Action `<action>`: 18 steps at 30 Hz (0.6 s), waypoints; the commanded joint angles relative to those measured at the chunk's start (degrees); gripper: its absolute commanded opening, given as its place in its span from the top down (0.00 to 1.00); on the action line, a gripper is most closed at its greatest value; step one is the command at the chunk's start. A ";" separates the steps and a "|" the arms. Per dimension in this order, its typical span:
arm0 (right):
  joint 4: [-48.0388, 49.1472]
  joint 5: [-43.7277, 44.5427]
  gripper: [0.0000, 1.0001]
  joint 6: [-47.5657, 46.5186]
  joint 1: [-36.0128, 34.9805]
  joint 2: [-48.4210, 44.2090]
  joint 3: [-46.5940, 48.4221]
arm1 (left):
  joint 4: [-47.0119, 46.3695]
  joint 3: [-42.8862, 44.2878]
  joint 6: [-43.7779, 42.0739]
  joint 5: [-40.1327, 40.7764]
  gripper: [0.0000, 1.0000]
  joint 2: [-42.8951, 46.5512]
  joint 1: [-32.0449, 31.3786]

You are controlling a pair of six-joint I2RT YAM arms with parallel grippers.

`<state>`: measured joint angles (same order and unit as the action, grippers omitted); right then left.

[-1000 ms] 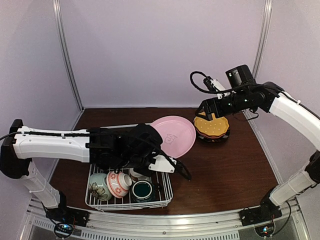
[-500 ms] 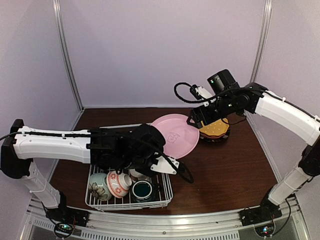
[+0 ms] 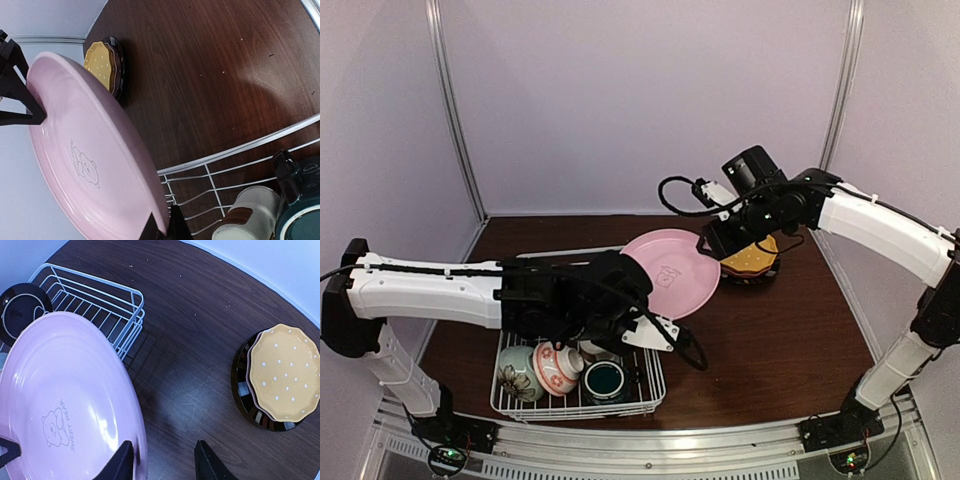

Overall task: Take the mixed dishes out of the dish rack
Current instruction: Pass from the left arm to the right

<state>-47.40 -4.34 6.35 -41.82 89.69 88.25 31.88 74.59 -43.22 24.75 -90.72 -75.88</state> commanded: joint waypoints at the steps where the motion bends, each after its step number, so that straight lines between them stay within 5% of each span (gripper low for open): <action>1: -0.95 1.34 0.65 -0.17 -0.45 0.65 1.74 | -1.38 1.32 -0.38 1.54 1.00 -0.79 -0.31; 7: -1.17 -1.24 1.00 -0.50 -0.45 0.77 2.18 | -1.93 0.85 -0.04 3.30 1.00 -0.78 -0.28; 10: -0.79 -1.41 1.00 -0.05 -0.45 0.42 2.04 | -2.33 0.74 0.60 4.68 0.99 -0.86 -0.27; 18: -0.85 -0.26 1.00 0.01 -0.29 -0.02 2.04 | -3.56 0.60 3.65 2.66 0.35 1.37 -0.32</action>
<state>-47.59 -5.50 6.94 -42.39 90.04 89.03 30.46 74.59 -41.36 28.49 -91.48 -76.27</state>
